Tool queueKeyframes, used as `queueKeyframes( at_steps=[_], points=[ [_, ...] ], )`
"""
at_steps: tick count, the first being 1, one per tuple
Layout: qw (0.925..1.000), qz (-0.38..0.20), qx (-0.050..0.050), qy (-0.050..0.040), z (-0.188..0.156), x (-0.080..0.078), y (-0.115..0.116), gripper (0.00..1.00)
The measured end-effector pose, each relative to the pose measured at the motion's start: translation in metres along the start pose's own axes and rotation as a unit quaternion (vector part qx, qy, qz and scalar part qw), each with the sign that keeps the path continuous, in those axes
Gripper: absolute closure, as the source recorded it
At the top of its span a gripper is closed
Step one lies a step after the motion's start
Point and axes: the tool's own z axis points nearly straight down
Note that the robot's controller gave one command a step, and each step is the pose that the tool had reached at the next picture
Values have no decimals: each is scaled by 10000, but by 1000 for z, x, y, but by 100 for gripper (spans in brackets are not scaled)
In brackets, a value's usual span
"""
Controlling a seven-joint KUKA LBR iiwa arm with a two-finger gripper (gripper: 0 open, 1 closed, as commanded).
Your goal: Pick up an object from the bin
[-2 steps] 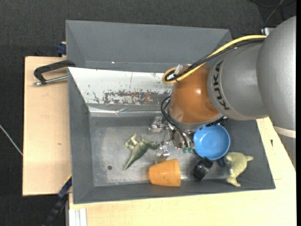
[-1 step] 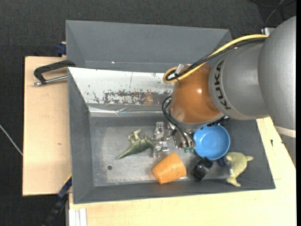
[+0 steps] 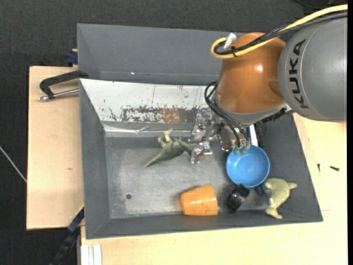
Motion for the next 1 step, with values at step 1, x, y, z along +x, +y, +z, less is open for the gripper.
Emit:
queueKeyframes(
  at_steps=[1],
  points=[
    [10000,0,2,43,5,1,0,0]
  ],
)
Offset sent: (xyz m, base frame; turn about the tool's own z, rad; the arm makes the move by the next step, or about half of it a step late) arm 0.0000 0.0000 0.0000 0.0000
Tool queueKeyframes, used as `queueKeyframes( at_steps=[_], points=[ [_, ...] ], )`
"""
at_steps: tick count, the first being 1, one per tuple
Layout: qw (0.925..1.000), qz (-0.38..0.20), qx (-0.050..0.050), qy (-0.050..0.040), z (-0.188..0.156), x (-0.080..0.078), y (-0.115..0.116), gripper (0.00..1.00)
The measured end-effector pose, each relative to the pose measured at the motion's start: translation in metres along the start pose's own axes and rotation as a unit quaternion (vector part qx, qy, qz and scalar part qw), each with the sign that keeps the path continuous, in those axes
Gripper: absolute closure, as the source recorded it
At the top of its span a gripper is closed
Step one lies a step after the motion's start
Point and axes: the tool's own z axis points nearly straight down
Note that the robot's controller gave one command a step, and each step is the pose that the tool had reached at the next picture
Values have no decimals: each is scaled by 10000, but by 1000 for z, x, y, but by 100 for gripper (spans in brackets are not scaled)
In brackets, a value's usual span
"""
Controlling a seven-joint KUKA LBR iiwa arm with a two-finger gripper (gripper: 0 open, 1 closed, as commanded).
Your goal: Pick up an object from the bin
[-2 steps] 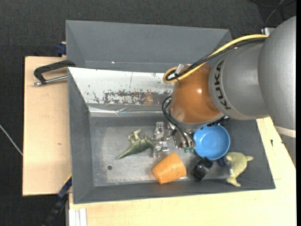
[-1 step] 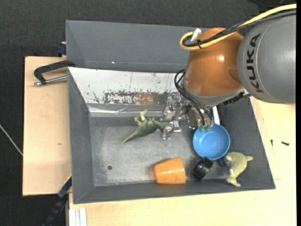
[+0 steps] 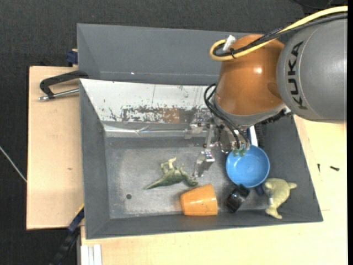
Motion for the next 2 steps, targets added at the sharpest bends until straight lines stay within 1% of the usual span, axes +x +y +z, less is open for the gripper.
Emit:
queueKeyframes(
  at_steps=[1,2],
  points=[
    [10000,-51,-3,4,124,32,8,0],
    [10000,-47,-1,8,122,33,7,100]
  ],
)
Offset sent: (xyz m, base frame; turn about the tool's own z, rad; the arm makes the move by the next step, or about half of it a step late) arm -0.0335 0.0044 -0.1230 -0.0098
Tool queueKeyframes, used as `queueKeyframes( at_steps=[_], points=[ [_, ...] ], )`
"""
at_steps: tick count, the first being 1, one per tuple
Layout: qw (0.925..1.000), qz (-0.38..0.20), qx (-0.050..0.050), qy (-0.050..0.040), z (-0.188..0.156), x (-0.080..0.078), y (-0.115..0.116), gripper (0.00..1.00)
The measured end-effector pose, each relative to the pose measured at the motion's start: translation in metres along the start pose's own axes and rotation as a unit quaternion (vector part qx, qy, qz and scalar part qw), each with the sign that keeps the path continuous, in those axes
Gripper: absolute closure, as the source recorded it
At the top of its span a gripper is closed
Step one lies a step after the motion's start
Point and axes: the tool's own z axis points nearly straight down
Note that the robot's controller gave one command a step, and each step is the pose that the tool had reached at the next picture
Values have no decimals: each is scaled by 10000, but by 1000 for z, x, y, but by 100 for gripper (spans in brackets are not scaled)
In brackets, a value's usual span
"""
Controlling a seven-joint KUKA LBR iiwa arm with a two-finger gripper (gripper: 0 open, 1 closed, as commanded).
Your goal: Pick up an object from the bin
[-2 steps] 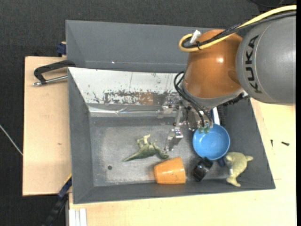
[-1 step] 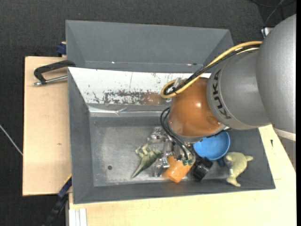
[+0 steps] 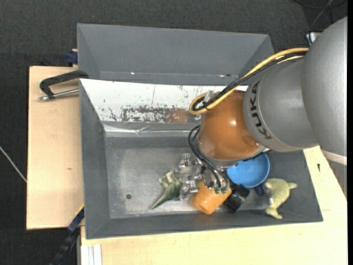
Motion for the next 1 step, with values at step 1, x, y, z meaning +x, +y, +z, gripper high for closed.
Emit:
queueKeyframes(
  at_steps=[1],
  points=[
    [9996,-278,3,-58,-170,-10,6,100]
  ],
)
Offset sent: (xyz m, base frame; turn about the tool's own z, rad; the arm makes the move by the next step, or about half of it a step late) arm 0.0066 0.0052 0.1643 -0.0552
